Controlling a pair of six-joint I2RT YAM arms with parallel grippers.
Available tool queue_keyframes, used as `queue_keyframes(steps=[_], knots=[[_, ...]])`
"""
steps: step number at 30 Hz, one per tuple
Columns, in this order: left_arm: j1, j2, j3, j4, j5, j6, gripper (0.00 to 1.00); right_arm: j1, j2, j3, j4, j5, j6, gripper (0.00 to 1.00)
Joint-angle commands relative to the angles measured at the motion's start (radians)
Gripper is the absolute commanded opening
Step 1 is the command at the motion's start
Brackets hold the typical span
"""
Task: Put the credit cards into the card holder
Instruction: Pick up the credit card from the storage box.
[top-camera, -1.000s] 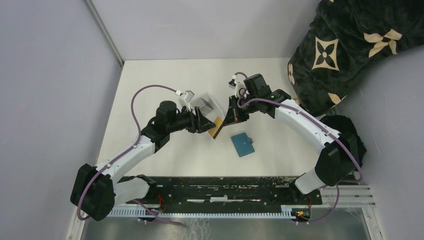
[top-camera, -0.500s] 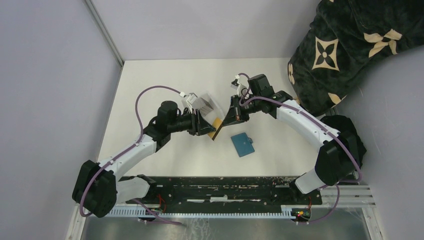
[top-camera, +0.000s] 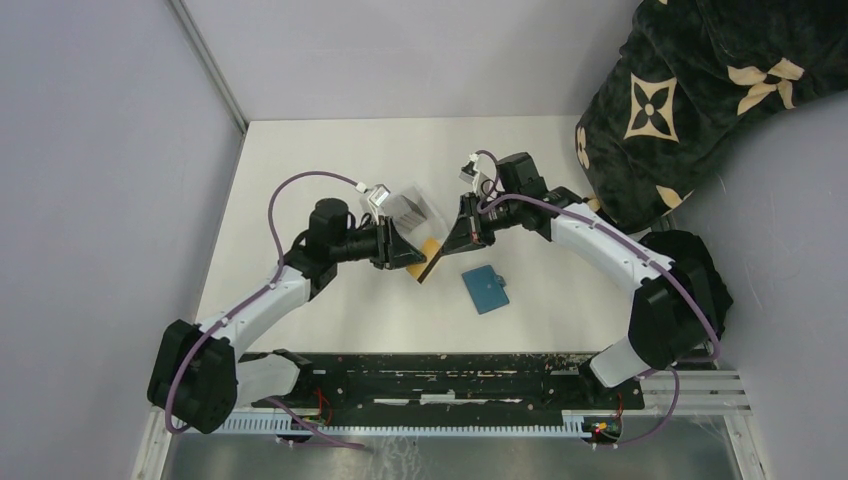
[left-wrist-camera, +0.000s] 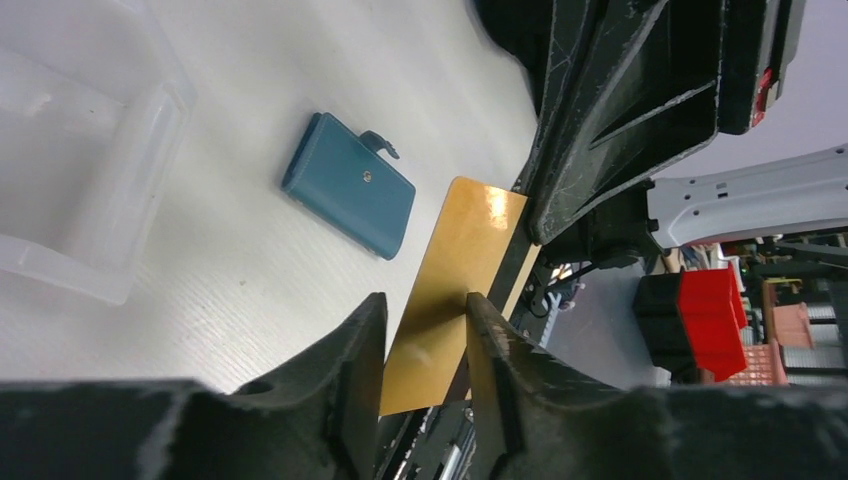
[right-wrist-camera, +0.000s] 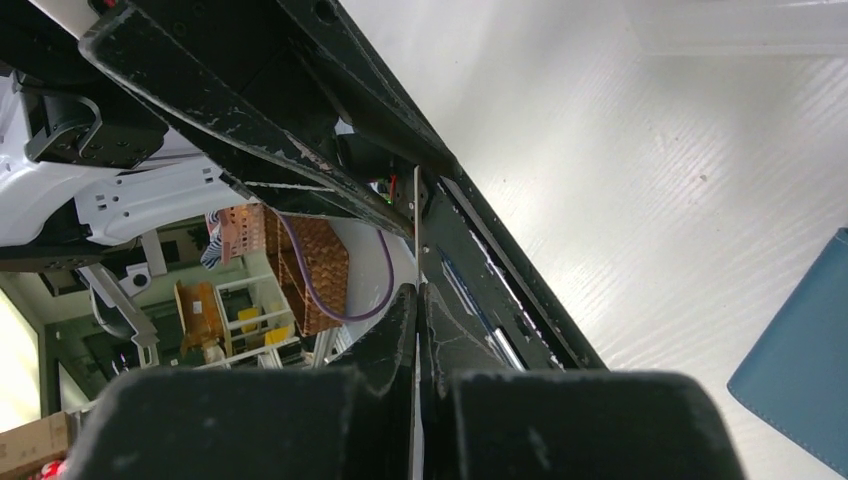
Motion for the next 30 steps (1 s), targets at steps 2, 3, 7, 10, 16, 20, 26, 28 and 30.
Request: queue_keyframes(steps=[2, 3, 7, 10, 16, 20, 26, 28, 30], knots=[[0.01, 0.021, 0.003, 0.08, 0.118, -0.015, 0.32, -0.004, 0.025, -0.002, 0.121, -0.076, 0.053, 0.01], [0.01, 0.028, 0.003, 0.088, 0.135, -0.023, 0.29, -0.003, 0.029, -0.007, 0.138, -0.08, 0.063, 0.01], [0.011, 0.051, -0.002, 0.101, 0.182, -0.043, 0.09, -0.004, 0.052, -0.023, 0.2, -0.095, 0.097, 0.01], [0.012, 0.04, -0.015, 0.111, 0.186, -0.055, 0.03, -0.005, 0.073, -0.027, 0.229, -0.099, 0.109, 0.01], [0.02, -0.004, -0.059, 0.158, 0.137, -0.099, 0.03, -0.007, 0.102, -0.002, 0.212, -0.062, 0.093, 0.04], [0.02, -0.027, -0.098, 0.203, 0.061, -0.152, 0.03, -0.013, 0.101, 0.03, 0.144, 0.005, 0.037, 0.29], [0.02, -0.111, -0.177, 0.311, -0.066, -0.272, 0.03, -0.017, 0.082, 0.033, 0.13, 0.08, 0.0, 0.48], [0.019, -0.134, -0.177, 0.3, -0.103, -0.283, 0.03, -0.017, 0.058, 0.034, 0.115, 0.137, -0.025, 0.52], [0.02, -0.16, -0.174, 0.266, -0.151, -0.29, 0.03, -0.017, 0.009, 0.038, 0.095, 0.244, -0.064, 0.53]])
